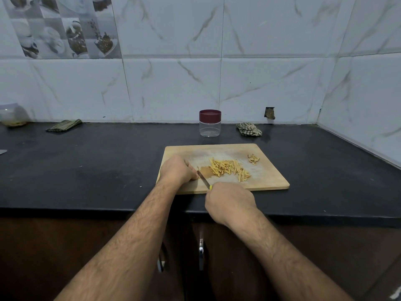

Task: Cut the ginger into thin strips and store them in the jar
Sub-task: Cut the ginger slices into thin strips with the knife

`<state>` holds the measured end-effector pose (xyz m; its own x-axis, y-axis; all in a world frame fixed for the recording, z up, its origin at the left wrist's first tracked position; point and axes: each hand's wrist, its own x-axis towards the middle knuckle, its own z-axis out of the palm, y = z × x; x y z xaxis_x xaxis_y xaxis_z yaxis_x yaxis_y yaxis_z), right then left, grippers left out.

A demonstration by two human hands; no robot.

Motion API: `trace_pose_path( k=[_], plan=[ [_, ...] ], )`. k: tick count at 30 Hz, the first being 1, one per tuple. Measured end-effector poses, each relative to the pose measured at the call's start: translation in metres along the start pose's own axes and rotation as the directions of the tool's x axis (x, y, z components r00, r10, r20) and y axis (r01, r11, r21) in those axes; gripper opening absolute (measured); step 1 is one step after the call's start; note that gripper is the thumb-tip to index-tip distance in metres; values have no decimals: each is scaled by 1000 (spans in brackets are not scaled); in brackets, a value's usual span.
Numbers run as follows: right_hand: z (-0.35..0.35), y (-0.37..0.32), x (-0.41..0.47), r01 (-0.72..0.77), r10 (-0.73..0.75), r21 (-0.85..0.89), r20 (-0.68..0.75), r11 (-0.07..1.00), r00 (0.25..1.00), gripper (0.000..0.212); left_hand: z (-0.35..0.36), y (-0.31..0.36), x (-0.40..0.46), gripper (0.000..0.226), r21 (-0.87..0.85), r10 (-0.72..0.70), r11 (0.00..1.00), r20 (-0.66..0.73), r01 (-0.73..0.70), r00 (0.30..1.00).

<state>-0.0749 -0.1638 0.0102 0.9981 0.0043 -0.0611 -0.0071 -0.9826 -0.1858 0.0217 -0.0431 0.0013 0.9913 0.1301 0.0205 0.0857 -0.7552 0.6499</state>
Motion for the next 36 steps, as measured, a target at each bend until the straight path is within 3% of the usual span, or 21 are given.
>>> trace_pose_path(
  k=[11, 17, 28, 31, 36],
  plan=[
    [-5, -6, 8, 64, -56, -108, 71, 992, 996, 30, -1, 1, 1, 6, 5, 7, 1000, 12, -7, 1000],
    [-1, 6, -10, -7, 7, 9, 33, 1000, 999, 21, -1, 2, 1, 10, -4, -7, 1000, 15, 7, 1000],
    [-3, 14, -6, -43, 43, 21, 14, 999, 999, 25, -2, 0, 2, 3, -30, 9, 1000, 43, -8, 999],
    [-3, 14, -6, -43, 43, 49, -4, 998, 999, 25, -1, -3, 5, 18, -28, 18, 999, 42, -17, 999],
    [-3, 11, -7, -41, 41, 72, -2, 997, 999, 23, -1, -7, 4, 19, -46, 24, 999, 19, -23, 1000]
  ],
)
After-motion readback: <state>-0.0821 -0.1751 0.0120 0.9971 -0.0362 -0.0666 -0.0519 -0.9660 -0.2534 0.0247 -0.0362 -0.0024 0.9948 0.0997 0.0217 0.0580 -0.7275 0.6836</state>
